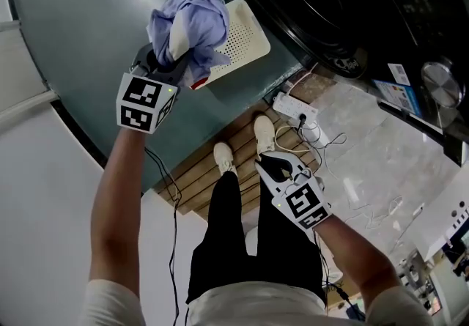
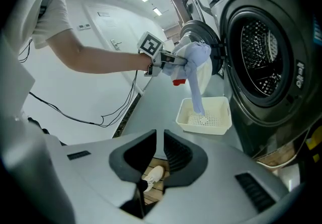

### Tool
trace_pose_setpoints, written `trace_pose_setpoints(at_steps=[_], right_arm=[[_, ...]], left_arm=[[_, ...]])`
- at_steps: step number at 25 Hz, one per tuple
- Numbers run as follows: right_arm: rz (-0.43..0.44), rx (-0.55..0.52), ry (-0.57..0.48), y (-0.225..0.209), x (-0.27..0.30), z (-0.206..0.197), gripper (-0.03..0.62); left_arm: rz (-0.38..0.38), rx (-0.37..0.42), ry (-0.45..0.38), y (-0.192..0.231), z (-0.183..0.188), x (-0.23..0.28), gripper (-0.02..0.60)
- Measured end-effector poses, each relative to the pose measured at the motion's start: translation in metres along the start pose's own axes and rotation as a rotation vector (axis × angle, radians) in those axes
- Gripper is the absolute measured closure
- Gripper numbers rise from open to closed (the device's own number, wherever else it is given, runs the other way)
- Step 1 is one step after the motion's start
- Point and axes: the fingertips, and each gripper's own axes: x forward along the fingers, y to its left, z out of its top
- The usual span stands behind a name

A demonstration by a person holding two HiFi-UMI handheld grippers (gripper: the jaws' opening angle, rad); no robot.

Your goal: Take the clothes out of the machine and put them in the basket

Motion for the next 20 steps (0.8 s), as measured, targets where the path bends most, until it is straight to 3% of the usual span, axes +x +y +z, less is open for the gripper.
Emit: trace_pose_setpoints(at_steps=[20], right_arm=[[0.015,0.006,0.066,-0.033,0.012,-0.016,0.546]], left_arm=[[-0.058,0.06,0.352,0.005,-0.134,0.141,0.417]])
